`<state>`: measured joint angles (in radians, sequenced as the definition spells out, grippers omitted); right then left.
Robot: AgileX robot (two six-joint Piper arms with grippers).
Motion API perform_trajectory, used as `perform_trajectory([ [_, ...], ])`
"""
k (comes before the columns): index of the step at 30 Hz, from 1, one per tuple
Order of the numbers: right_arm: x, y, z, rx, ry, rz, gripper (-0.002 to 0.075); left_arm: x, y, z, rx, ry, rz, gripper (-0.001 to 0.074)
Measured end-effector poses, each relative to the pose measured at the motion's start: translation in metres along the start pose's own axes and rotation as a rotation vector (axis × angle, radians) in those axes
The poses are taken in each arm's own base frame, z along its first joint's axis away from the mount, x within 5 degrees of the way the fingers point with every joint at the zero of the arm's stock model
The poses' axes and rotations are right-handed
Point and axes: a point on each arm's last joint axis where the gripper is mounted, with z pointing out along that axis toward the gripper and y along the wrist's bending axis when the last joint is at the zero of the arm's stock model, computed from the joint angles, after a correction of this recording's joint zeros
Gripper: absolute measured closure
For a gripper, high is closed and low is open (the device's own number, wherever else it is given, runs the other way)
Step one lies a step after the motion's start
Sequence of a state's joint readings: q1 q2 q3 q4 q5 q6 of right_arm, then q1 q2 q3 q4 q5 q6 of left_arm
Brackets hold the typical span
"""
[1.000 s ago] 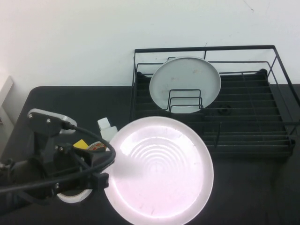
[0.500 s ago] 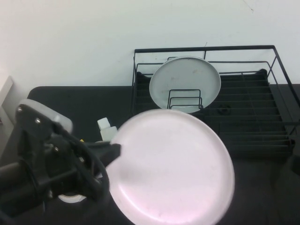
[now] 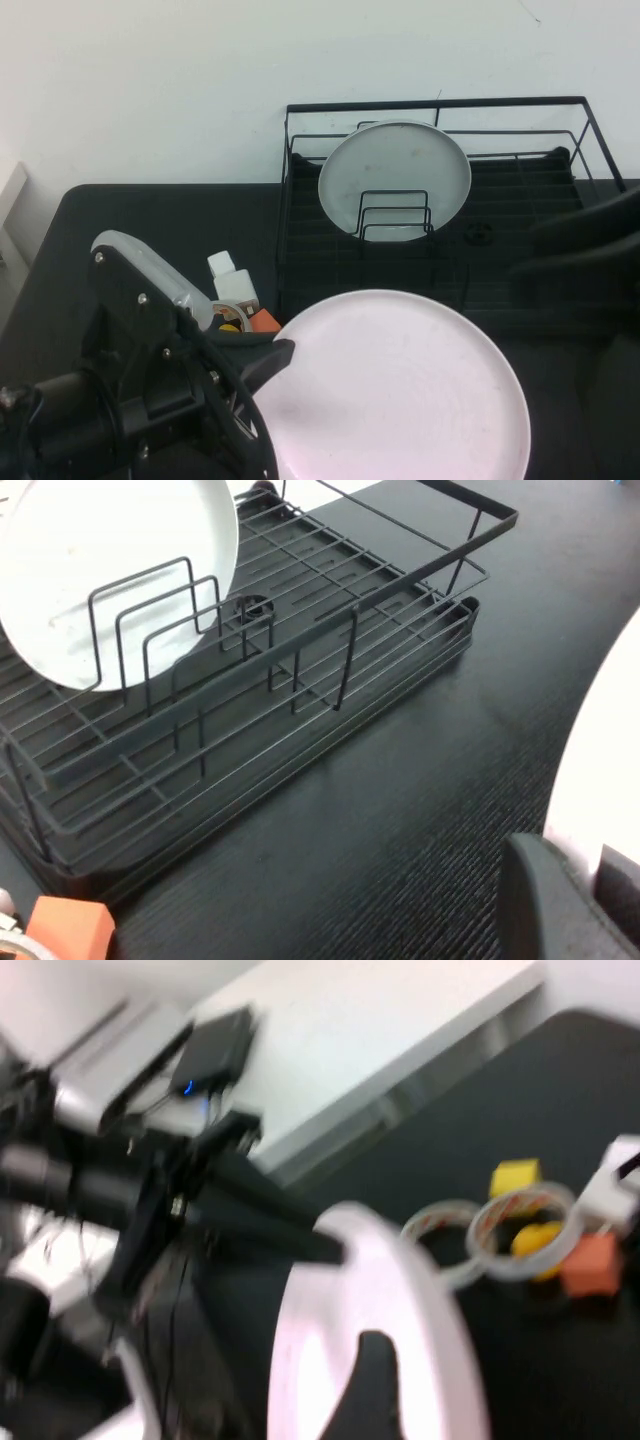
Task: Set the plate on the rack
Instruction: Hand over the plate, then place the plate on the rack
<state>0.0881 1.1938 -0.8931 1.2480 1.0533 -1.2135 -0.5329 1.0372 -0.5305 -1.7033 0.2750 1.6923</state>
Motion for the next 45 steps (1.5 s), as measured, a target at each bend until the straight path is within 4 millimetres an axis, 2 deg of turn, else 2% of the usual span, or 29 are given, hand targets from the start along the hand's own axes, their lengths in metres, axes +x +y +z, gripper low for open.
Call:
perform_trajectory([
  [4, 0.011, 0.001, 0.022, -0.036, 0.12, -0.04, 0.0116, -0.004, 0.0, 0.0, -0.004, -0.01, 0.011, 0.073],
  [9, 0.022, 0.001, 0.046, -0.084, 0.23, -0.061, 0.0116, -0.02, 0.0, -0.001, -0.004, -0.057, 0.026, 0.073],
  [16, 0.032, -0.01, 0.062, -0.094, 0.285, -0.027, 0.0139, -0.028, 0.0, -0.002, -0.004, -0.078, 0.033, 0.073],
  [18, 0.033, -0.012, 0.064, -0.091, 0.288, -0.023, 0.0198, -0.029, 0.0, -0.002, -0.004, -0.082, 0.034, 0.073],
  [20, 0.033, -0.014, 0.065, -0.083, 0.288, -0.031, 0.0294, -0.029, 0.0, -0.002, -0.004, -0.083, 0.034, 0.073],
  [24, 0.03, -0.015, 0.066, -0.076, 0.255, -0.084, 0.0573, -0.029, 0.0, -0.002, -0.009, -0.081, 0.031, 0.0727],
  [26, 0.026, -0.016, 0.067, -0.071, 0.232, -0.118, 0.0575, -0.03, 0.0, -0.002, -0.009, -0.082, 0.032, 0.0712],
  [28, 0.022, -0.016, 0.067, -0.072, 0.212, -0.162, 0.0575, -0.03, 0.0, -0.002, -0.009, -0.083, 0.03, 0.0673],
  [30, 0.016, -0.015, 0.067, -0.075, 0.189, -0.201, 0.0576, -0.03, 0.0, -0.002, -0.009, -0.083, 0.025, 0.0598],
  [35, 0.001, -0.015, 0.065, -0.058, 0.167, -0.315, 0.0576, -0.03, 0.004, -0.002, -0.055, -0.081, -0.041, 0.029],
  [37, -0.005, -0.018, 0.063, -0.021, 0.19, -0.38, 0.0576, -0.03, 0.009, -0.005, -0.109, -0.088, -0.068, 0.0217],
  [41, -0.016, -0.023, 0.058, 0.061, 0.259, -0.527, 0.0576, -0.035, 0.016, -0.018, -0.224, -0.131, -0.1, 0.0177],
  [45, -0.029, -0.029, 0.051, 0.143, 0.345, -0.666, 0.0577, -0.044, 0.02, -0.043, -0.348, -0.218, -0.133, 0.022],
])
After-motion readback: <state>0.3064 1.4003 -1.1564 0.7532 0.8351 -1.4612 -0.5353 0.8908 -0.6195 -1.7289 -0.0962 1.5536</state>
